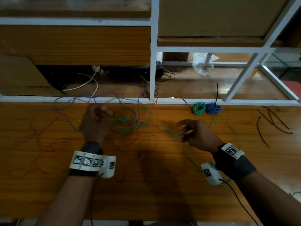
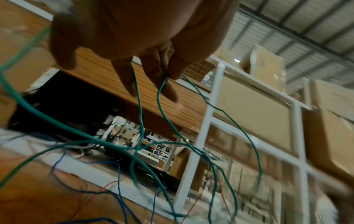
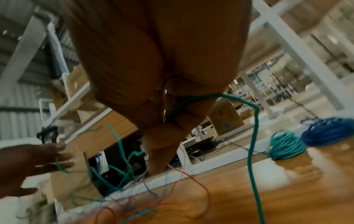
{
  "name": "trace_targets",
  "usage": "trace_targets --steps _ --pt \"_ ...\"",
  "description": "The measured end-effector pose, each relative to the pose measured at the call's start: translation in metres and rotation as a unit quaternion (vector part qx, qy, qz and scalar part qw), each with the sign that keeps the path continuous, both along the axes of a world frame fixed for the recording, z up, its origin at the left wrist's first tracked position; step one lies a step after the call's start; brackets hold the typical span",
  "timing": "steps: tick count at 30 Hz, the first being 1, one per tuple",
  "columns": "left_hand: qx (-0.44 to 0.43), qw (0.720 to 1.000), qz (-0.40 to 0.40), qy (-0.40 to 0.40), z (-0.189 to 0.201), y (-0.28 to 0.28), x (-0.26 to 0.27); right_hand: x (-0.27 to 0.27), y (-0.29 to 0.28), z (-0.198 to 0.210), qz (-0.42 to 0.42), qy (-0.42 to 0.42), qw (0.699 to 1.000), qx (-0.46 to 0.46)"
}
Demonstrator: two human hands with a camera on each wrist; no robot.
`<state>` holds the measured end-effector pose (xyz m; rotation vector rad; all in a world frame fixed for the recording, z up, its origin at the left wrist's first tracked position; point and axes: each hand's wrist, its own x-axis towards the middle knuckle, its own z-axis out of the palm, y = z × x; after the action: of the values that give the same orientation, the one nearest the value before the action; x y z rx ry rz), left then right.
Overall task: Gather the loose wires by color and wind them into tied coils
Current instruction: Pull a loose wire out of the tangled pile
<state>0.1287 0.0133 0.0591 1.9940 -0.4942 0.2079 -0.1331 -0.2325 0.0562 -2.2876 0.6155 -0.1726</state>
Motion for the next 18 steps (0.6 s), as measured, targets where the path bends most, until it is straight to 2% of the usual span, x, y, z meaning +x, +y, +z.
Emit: trace_targets --steps 2,4,7,10,12,13,16,17,18 --pt "-0.065 0.995 0.004 0.072 0.003 0.012 0.013 -0.006 -0.008 -0.01 -0.007 0.04 0.998 -0.054" --pt "-0.071 0.991 0.015 0.109 0.004 0.022 0.022 -0.011 -0.018 -0.021 -0.018 0.086 0.989 -0.116" --pt "-0.096 0.977 0.089 0.168 0.011 0.04 0.038 -0.015 -0.031 -0.034 -0.026 0.206 0.96 -0.189" --pt "-0.167 0.927 0.096 0.322 0.019 0.064 0.054 -0.018 -0.041 -0.043 -0.07 0.279 0.935 -0.207" --pt "-0.165 0.89 0.019 0.424 0.022 0.078 0.056 -0.014 -0.042 -0.046 -0.095 0.301 0.923 -0.218" --pt "-0.145 0.879 -0.018 0.454 0.022 0.083 0.057 -0.012 -0.042 -0.046 -0.102 0.31 0.919 -0.221" --pt "0.028 0.897 -0.058 0.437 0.027 0.088 0.052 -0.002 -0.037 -0.042 -0.107 0.342 0.908 -0.217" --pt "0.043 0.903 -0.06 0.423 0.029 0.087 0.048 0.0 -0.033 -0.041 -0.102 0.351 0.905 -0.219" --pt "0.022 0.908 -0.063 0.413 0.03 0.086 0.045 0.004 -0.027 -0.036 -0.088 0.358 0.9 -0.232"
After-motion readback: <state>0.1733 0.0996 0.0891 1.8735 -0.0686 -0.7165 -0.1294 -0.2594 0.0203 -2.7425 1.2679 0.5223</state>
